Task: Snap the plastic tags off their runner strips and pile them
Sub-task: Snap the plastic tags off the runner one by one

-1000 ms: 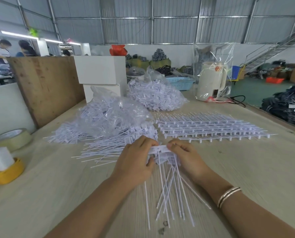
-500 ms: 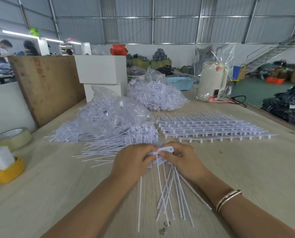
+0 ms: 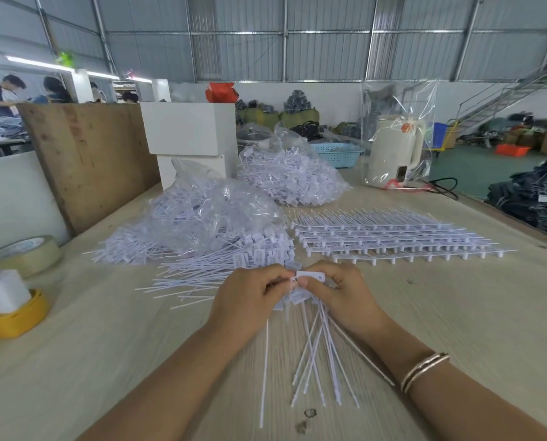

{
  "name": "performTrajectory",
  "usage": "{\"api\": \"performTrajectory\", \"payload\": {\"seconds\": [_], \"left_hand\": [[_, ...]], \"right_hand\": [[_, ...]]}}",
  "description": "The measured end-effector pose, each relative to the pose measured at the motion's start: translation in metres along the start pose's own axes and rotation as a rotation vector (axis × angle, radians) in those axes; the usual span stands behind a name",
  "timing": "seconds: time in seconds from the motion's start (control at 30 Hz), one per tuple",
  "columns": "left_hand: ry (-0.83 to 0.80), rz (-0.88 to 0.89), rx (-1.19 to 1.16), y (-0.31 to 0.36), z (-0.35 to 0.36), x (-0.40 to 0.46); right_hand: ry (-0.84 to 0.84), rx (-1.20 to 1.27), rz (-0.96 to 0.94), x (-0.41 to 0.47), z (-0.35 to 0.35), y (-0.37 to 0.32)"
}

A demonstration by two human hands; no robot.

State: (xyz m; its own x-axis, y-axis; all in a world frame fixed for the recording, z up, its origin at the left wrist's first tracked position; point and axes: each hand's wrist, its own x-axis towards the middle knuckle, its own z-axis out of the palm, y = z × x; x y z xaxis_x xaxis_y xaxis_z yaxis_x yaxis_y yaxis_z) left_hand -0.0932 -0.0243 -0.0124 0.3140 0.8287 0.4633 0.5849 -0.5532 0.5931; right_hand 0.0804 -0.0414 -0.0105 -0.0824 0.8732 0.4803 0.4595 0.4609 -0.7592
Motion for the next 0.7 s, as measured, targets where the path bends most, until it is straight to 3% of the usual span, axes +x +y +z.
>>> {"api": "performTrajectory", "payload": {"seconds": [0.1, 0.23, 0.33, 0.43, 0.57, 0.7], "left_hand": [[-0.003, 0.001, -0.05, -0.005, 0.001, 0.0], [0.01, -0.07, -0.333, -0.001, 0.003, 0.003], [0.037, -0.099, -0.398, 0.002, 0.003, 0.003], [0.049, -0.067, -0.264, 0.001, 0.001, 0.002], [0.084, 0.017, -0.162, 0.003, -0.002, 0.002], [0.106, 0.041, -0.093, 0.002, -0.004, 0.003]], "right_hand": [[-0.016, 0.046, 0.034, 0.0, 0.002, 0.001], [0.004, 0.403, 0.122, 0.0, 0.002, 0.004], [0.047, 0.562, 0.231, 0.002, -0.003, 0.009], [0.061, 0.371, 0.233, 0.003, -0.007, 0.013], [0.018, -0.215, 0.183, 0.009, -0.008, 0.021], [-0.004, -0.4, 0.237, 0.008, -0.007, 0.02]]}}
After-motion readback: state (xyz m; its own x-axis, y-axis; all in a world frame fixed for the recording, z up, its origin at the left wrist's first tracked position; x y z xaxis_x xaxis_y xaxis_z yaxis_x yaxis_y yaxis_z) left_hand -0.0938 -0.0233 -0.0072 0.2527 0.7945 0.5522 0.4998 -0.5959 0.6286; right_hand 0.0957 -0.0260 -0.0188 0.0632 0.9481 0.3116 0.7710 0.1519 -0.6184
